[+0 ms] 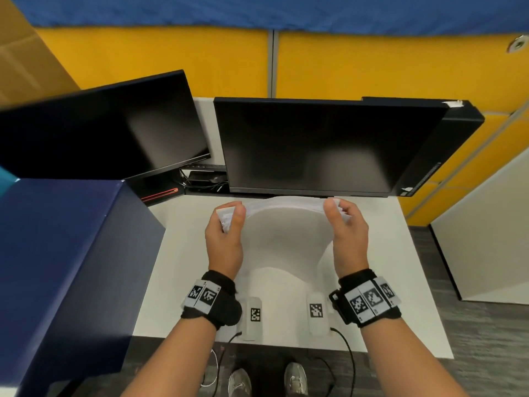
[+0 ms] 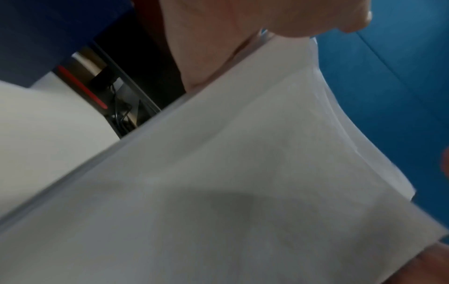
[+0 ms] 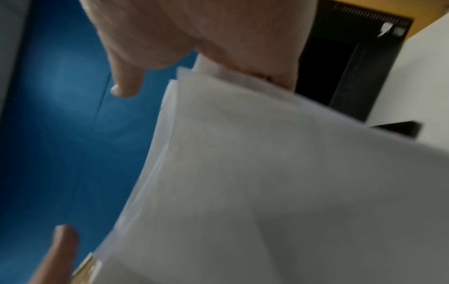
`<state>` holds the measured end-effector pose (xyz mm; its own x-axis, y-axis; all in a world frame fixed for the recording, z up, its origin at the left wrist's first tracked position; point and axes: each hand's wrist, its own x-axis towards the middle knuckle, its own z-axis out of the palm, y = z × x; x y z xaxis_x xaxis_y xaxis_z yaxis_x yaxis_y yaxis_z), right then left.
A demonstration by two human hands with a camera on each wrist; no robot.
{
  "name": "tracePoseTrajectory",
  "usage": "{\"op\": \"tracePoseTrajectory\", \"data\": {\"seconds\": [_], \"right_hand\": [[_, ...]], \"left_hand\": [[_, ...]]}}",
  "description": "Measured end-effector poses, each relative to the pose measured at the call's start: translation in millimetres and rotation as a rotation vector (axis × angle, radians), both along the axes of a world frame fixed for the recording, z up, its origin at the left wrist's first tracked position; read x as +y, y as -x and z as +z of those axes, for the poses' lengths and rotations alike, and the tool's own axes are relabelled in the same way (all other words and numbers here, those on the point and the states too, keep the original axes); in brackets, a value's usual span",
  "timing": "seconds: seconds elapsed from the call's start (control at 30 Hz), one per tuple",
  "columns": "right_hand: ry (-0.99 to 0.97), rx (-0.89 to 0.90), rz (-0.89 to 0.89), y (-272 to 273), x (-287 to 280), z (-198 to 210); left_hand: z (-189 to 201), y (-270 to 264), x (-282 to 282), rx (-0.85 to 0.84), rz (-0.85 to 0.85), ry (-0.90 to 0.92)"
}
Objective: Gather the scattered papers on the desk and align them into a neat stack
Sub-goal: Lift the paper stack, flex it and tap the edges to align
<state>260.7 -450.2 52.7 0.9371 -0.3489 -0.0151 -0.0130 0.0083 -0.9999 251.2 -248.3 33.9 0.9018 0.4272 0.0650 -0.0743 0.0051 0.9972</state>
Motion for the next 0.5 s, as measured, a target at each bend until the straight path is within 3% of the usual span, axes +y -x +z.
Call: {"op": "tracePoseTrajectory", "data": {"seconds": [0.13, 0.3, 0.4, 0.5], "right_hand": [[-0.038, 0.016, -0.145, -15.3, 11.8, 9.6], [-0.003, 0.005, -0.124, -17.9, 13.1, 10.2], [-0.066, -0.106, 0.118, -12.8, -11.5, -5.1], [0.011, 0.014, 0.392, -10.6, -35.9, -36.6]], "left_hand": [[7.5, -6.5, -4.1, 0.039, 0.074, 0.032], [12.0, -11.1, 1.9, 0.003, 0.06, 0.007], [-5.2, -9.6, 20.5, -0.094, -0.177, 0.093], [-35.9, -7.1, 35.5, 0.066, -0.364, -0.026]]}}
